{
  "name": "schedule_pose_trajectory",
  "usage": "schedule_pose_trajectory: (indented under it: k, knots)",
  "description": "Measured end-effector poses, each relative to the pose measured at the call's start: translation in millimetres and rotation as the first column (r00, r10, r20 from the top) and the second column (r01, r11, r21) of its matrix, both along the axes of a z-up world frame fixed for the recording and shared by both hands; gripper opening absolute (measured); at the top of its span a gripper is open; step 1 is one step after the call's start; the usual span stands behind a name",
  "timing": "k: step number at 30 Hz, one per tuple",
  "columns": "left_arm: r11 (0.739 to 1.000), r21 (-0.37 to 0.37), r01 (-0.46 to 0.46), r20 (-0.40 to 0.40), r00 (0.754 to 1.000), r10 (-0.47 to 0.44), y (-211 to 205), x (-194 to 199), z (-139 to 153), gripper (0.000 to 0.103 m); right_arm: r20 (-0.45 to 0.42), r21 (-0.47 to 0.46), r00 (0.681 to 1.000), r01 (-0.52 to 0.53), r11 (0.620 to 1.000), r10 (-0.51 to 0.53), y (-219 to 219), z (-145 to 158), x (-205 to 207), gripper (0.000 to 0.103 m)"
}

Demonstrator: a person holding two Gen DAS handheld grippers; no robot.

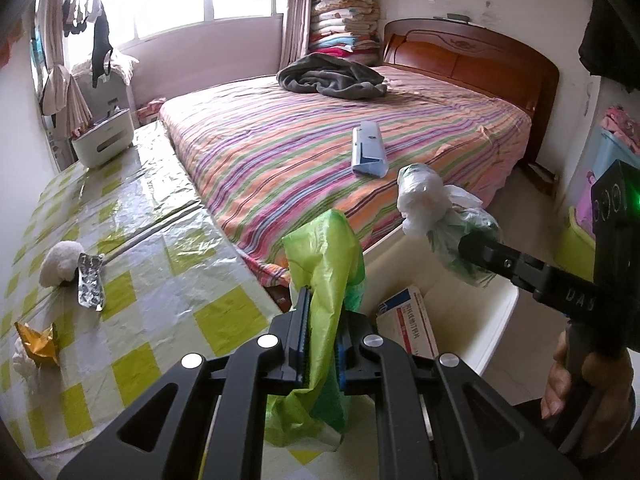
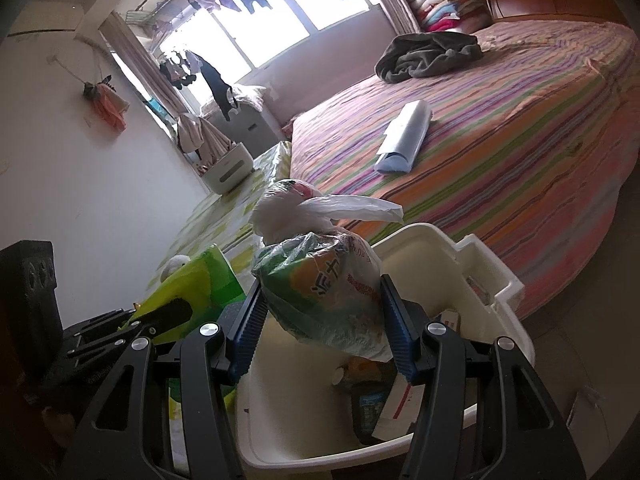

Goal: Collect trash
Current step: 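Open both tools over the white bin to drop the wipes pack and snack bag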

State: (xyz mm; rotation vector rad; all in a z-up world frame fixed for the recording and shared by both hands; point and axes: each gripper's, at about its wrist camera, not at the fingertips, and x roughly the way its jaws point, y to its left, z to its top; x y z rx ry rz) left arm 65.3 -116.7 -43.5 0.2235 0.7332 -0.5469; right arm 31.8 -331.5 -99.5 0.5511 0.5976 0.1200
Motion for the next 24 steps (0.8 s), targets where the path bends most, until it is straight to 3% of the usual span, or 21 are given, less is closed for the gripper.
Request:
schedule_pose_trajectory:
  k: [24]
  knots:
    - [0.995, -0.026, 0.095, 0.001, 0.995, -0.095, -53.0, 1.7, 8.9, 0.009, -0.016, -0.125, 0.994, 0.104, 0.987, -0.107, -16.4, -3.4, -3.9, 0.054]
